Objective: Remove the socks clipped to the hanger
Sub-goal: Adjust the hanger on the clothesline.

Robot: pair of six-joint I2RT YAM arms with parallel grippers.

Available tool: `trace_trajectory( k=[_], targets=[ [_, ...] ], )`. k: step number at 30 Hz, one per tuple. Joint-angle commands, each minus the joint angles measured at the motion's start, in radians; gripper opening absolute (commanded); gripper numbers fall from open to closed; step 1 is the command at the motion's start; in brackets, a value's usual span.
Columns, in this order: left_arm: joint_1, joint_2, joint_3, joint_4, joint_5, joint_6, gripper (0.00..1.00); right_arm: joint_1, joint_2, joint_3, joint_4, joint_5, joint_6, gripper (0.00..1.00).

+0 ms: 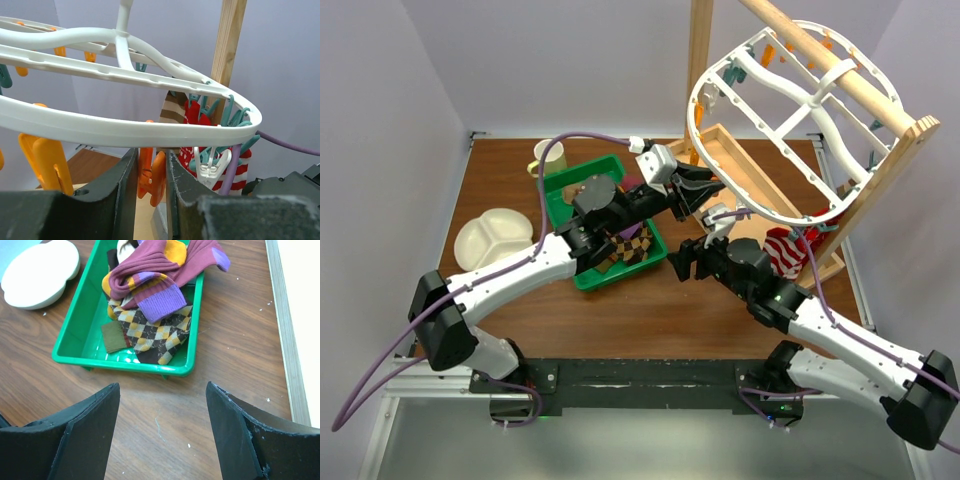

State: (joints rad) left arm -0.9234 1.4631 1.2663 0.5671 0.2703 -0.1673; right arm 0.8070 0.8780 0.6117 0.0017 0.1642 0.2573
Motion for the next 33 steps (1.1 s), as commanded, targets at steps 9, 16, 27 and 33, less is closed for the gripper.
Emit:
trace_trajectory(
  k=[9,16,27,33],
  targets=[
    [-0.002,0.034,0.085,0.030,-0.074,-0.014,0.10,0.006,0.045,0.082,-0.049,-0.017,-0.036,0.74],
    [0.000,0.049,0.120,0.001,-0.109,-0.011,0.05,0.004,0.072,0.088,-0.087,0.034,-0.020,0.74],
    [0.006,0.089,0.174,-0.047,-0.164,-0.023,0.02,0.004,0.044,0.088,-0.132,0.104,0.000,0.74],
    [0.028,0.120,0.211,-0.087,-0.190,-0.063,0.01,0.004,-0.014,0.074,-0.085,0.107,-0.026,0.74]
  ],
)
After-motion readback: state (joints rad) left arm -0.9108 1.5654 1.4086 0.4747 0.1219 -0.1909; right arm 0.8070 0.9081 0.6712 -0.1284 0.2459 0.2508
